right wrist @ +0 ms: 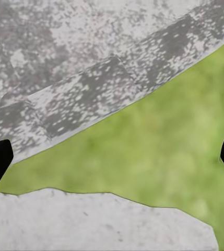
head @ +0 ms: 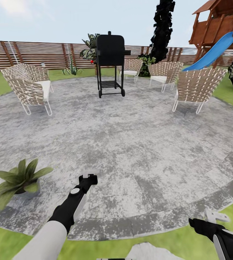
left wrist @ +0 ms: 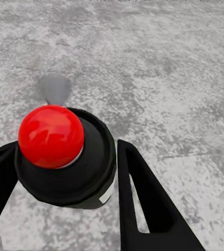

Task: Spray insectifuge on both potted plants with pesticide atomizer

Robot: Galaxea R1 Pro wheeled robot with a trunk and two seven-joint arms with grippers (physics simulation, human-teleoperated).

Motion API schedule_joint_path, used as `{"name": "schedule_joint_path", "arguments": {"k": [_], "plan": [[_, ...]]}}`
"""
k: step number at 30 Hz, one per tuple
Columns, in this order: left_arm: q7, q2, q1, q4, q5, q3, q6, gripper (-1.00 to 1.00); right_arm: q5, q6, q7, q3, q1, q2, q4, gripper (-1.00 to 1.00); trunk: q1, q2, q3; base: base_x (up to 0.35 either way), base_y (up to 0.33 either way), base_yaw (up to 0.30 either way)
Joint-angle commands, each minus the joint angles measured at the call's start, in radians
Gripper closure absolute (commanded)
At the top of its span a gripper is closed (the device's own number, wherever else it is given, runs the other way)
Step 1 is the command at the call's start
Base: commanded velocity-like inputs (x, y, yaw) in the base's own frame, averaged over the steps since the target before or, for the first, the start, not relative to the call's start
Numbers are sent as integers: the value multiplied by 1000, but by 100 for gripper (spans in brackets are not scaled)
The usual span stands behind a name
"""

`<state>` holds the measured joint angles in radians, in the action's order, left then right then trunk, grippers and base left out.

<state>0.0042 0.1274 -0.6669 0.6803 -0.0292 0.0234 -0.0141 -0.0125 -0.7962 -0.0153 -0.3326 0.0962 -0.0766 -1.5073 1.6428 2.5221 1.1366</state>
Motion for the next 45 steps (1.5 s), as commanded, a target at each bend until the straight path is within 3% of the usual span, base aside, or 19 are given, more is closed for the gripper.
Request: {"name": "schedule_joint_path", "arguments": {"k": [1, 17, 45], "plan": [[0, 0, 0, 1, -3, 1, -1, 100, -1, -5, -2, 0, 0, 0, -1, -100, 0, 0, 1, 304, -218, 0], [0, 0, 0, 1, -3, 1, -2, 100, -1, -5, -2, 0, 0, 0, -1, -100, 0, 0, 1, 304, -218, 5], [0, 0, 0, 0, -3, 1, -2, 100, -1, -5, -2, -1, 0, 0, -1, -100, 0, 0, 1, 304, -218, 111]]}}
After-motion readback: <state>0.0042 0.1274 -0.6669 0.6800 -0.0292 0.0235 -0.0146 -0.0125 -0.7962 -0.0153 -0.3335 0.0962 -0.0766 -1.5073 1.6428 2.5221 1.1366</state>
